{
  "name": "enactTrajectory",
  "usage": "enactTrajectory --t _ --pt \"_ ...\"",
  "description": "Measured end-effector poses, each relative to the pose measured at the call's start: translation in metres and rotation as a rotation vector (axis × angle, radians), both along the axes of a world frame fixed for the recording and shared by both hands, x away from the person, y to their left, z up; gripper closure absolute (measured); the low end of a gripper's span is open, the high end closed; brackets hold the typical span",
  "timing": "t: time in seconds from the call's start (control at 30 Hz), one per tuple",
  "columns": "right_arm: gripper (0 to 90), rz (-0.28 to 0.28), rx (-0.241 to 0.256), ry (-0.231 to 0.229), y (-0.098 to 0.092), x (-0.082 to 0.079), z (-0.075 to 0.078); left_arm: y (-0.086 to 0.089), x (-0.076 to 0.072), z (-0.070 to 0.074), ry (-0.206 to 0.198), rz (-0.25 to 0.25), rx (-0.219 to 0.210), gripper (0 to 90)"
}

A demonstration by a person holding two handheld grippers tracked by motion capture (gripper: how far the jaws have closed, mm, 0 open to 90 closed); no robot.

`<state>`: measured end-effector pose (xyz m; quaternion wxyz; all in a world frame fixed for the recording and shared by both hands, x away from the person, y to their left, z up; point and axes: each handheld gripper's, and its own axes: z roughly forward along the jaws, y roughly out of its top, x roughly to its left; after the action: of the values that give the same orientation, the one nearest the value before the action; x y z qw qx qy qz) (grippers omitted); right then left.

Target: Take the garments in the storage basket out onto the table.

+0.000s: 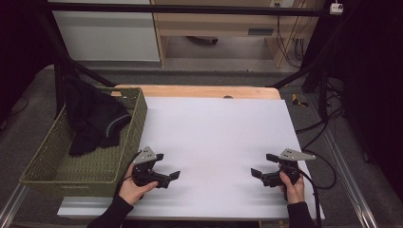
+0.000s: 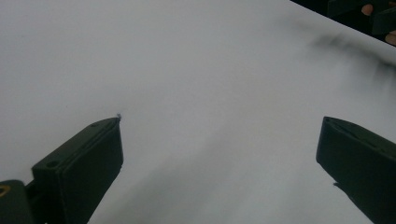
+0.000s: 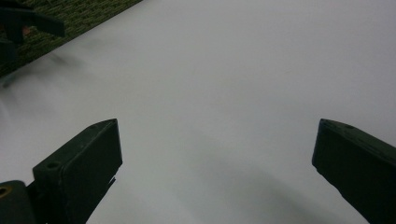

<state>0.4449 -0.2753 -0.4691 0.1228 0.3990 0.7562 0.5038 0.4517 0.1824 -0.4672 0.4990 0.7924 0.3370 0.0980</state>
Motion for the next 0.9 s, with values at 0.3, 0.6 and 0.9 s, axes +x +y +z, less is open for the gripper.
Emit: enactTrajectory --t 0.3,0.6,0.9 --pt "2.2 -0.003 -0.003 -0.005 0.0 0.0 0.001 -0.001 -0.002 0.004 -0.006 -0.008 -0.005 0.0" --pt "2.3 -0.006 -0.003 -0.003 0.0 0.0 0.001 -0.002 -0.003 0.014 -0.016 -0.007 0.016 0.0" --pt "2.3 -0.01 0.004 -0.003 0.0 0.0 0.001 -0.006 -0.004 0.023 -0.013 -0.014 0.026 0.0"
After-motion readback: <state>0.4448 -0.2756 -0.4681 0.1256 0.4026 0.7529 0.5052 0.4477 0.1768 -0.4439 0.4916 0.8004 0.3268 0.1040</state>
